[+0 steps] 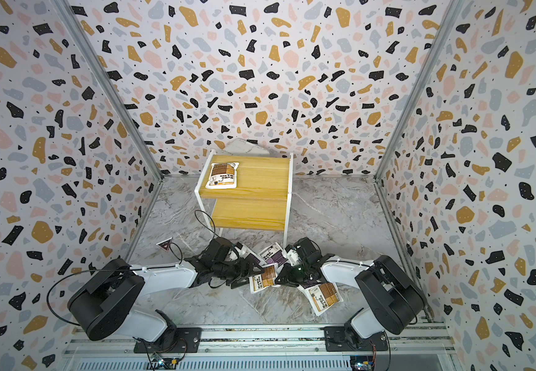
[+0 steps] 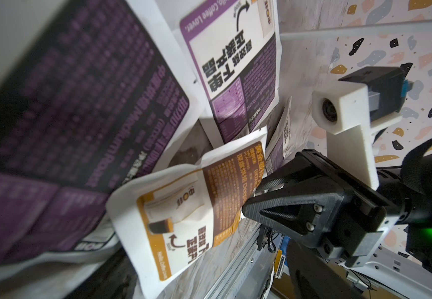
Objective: Place the bagged coffee beans on the shelf by color
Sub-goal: Pick up the bagged coffee beans at the center of the board.
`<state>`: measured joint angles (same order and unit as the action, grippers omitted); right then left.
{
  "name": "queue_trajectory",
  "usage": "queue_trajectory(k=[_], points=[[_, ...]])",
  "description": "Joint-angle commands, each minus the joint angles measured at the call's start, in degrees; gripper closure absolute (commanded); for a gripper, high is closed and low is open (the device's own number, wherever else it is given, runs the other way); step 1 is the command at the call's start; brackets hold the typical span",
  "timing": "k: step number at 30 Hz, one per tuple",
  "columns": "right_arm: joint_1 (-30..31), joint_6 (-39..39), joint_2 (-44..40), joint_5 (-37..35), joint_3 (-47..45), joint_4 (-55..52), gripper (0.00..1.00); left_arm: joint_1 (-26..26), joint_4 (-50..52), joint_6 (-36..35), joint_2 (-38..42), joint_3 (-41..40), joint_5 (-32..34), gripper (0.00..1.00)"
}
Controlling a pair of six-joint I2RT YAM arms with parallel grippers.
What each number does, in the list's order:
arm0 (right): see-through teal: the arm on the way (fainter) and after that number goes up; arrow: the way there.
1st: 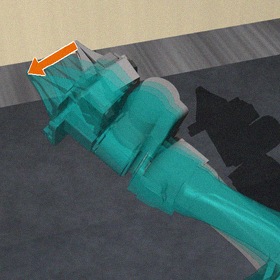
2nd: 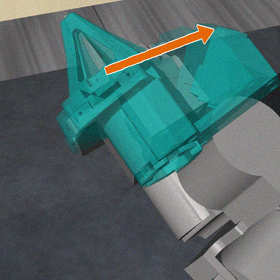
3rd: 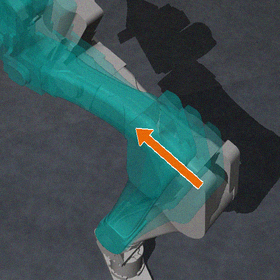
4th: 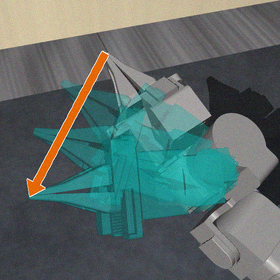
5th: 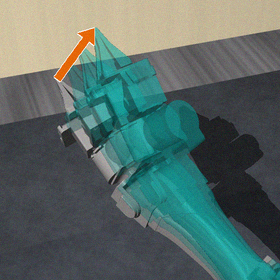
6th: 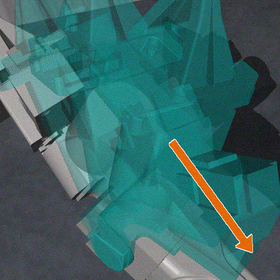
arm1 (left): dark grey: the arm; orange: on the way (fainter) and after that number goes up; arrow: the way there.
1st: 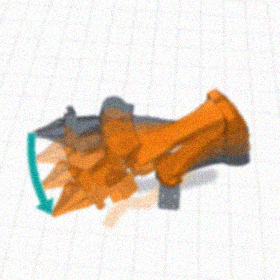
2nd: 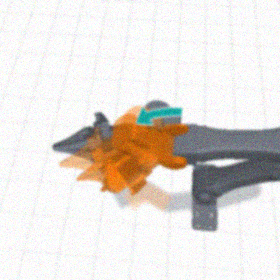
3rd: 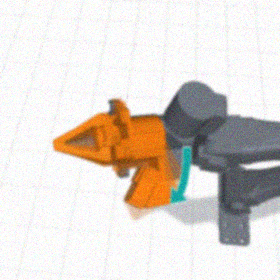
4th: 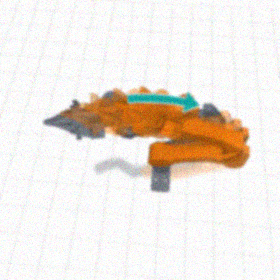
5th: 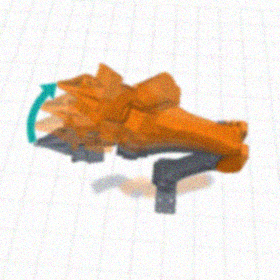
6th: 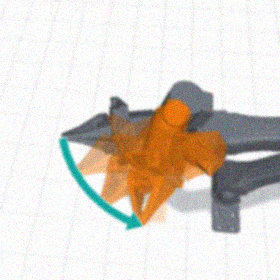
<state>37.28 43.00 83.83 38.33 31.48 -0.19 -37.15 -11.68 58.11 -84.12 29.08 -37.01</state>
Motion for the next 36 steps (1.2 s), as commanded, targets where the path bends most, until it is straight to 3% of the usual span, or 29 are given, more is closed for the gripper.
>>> queue_trajectory(k=[1,6,15,29,36], points=[[-0.1,-2.5,-4.0,-0.4,2.2,-6.7,0.91,-0.5,0.0,-0.3,1.3,0.6,0.1,0.07],[-0.1,-4.2,-9.0,-0.8,4.1,-13.3,0.97,-0.5,5.2,-2.1,6.1,0.7,0.3,0.07],[-0.2,-7.3,-20.0,1.3,10.3,-27.5,1.00,-0.4,26.1,-11.6,20.4,7.3,1.1,0.05],[-0.1,-9.8,-23.3,12.7,31.0,-36.8,1.00,0.5,55.7,-29.5,29.3,34.0,-1.3,0.03],[-0.1,-11.5,-20.9,15.1,43.2,-39.4,1.00,0.9,68.5,-36.7,27.6,50.7,5.3,0.02]])
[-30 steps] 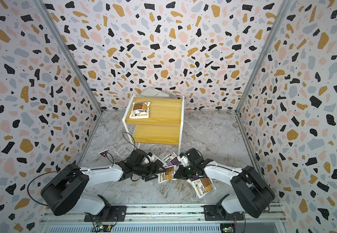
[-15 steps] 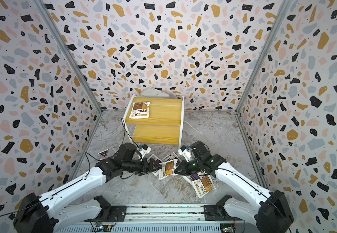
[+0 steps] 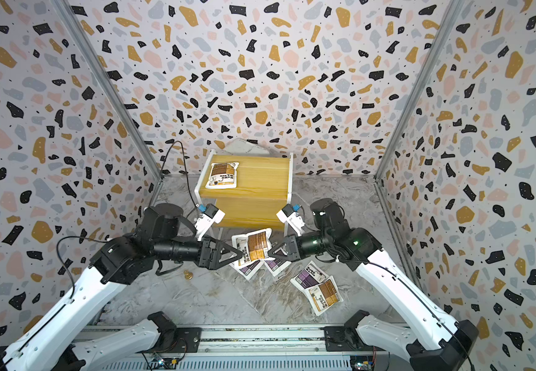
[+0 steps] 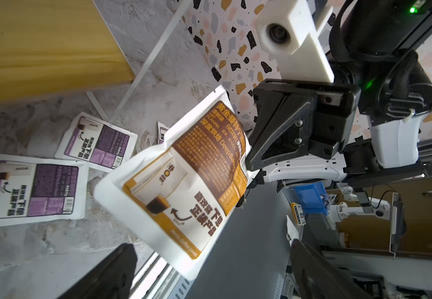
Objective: Place the bagged coffee beans on the shelf by color
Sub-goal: Pick up the bagged coffee beans at the center of the board, then place the bagged coffee beans on the shelf.
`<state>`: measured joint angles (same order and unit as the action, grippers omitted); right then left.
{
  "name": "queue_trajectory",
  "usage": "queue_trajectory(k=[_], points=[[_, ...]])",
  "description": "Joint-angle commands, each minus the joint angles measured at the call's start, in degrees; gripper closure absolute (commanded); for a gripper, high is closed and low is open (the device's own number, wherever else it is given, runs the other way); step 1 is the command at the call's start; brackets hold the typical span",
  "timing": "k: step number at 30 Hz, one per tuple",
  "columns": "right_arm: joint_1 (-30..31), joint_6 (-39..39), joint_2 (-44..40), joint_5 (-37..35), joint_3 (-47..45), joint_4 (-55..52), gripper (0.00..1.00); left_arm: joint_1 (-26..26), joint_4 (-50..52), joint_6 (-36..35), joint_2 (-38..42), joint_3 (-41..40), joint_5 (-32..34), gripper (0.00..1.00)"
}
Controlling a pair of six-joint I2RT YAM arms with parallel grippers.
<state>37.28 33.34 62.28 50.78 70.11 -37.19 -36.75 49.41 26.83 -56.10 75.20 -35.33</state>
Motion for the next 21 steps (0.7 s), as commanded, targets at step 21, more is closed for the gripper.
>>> queue_trajectory(k=[21], points=[[-0.1,-1.7,10.8,10.4,22.4,1.6,1.00,13.6,-21.6,19.5,-6.5,10.9,-21.7,0.17]])
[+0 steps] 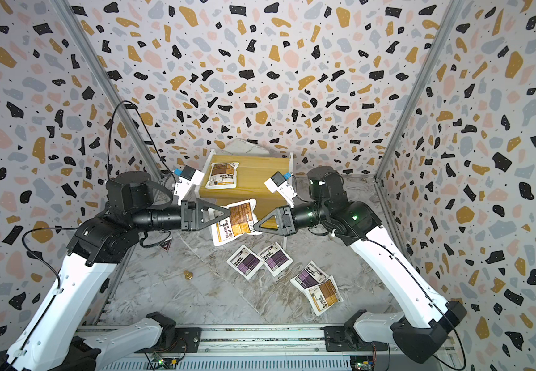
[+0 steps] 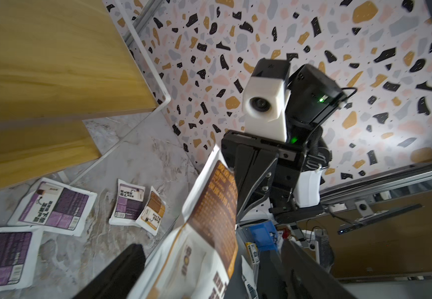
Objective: Place the bagged coffee beans on the shelf by color
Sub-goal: Place the bagged coffee beans on the shelf.
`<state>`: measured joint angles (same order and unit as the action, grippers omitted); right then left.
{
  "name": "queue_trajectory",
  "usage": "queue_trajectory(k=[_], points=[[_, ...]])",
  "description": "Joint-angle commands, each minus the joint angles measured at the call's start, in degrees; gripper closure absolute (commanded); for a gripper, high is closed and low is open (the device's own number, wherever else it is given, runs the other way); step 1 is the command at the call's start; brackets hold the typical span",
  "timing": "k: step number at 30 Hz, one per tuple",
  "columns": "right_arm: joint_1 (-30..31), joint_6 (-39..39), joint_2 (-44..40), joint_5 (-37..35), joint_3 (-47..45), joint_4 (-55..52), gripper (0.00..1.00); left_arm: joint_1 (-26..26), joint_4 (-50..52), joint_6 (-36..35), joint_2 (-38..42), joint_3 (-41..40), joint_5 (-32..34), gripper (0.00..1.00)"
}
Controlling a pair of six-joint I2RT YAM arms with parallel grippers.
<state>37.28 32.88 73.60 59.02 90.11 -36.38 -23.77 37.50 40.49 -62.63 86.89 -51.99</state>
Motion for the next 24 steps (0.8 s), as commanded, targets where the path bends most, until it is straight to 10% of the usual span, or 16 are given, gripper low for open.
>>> queue_trajectory(k=[1,24], points=[[-0.1,-1.4,-0.2,2.2,2.4,0.7,1.00,0.7,-9.8,5.9,-0.2,-0.8,-5.2,0.20],[-0.8,-2.9,1.9,3.0,3.3,0.8,1.00,0.9,-8.0,5.0,-1.3,-2.4,-5.5,0.77]])
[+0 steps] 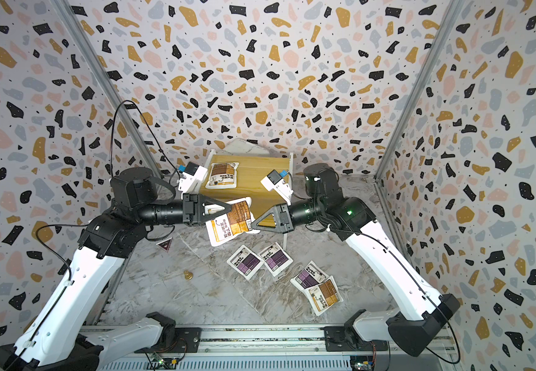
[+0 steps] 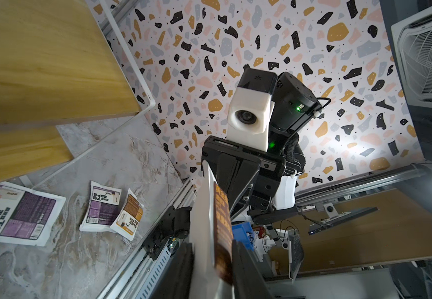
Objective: Place the bagged coffee beans on the shelf by color
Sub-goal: Place the bagged coffee beans on the shelf.
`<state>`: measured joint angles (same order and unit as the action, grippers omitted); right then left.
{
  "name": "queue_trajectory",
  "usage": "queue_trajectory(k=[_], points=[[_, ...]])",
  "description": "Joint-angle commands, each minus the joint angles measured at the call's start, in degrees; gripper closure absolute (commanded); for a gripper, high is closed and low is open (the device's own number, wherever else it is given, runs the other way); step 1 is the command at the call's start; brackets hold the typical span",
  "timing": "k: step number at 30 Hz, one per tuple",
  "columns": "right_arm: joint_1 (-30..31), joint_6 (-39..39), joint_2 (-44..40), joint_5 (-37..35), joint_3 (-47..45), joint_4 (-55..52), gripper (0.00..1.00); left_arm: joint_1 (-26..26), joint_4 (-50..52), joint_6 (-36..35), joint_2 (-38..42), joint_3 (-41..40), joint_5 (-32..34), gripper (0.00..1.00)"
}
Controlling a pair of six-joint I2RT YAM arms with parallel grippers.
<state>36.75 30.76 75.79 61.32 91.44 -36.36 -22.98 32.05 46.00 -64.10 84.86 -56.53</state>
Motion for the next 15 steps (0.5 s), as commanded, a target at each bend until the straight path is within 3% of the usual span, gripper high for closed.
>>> queue_trajectory(k=[1,4,11,15], points=[[-0.3,-0.8,-0.3,0.8,1.9,0.7,1.00,0.1,-2.5,-0.5,0.1,-0.4,-0.8,0.80],[-0.5,-0.9,-0.2,0.5,1.9,0.7,0.98,0.1,-2.3,-0.7,0.2,-0.7,-0.1,0.89],[-2.1,-0.7,-0.3,0.1,2.4,0.8,0.74,0.3,-2.0,-0.9,-0.1,-0.4,2.1,0.90],[-4.1,1.2,-0.5,-0.2,3.3,0.9,0.66,0.9,-1.9,-0.2,-1.0,0.9,4.6,0.90]])
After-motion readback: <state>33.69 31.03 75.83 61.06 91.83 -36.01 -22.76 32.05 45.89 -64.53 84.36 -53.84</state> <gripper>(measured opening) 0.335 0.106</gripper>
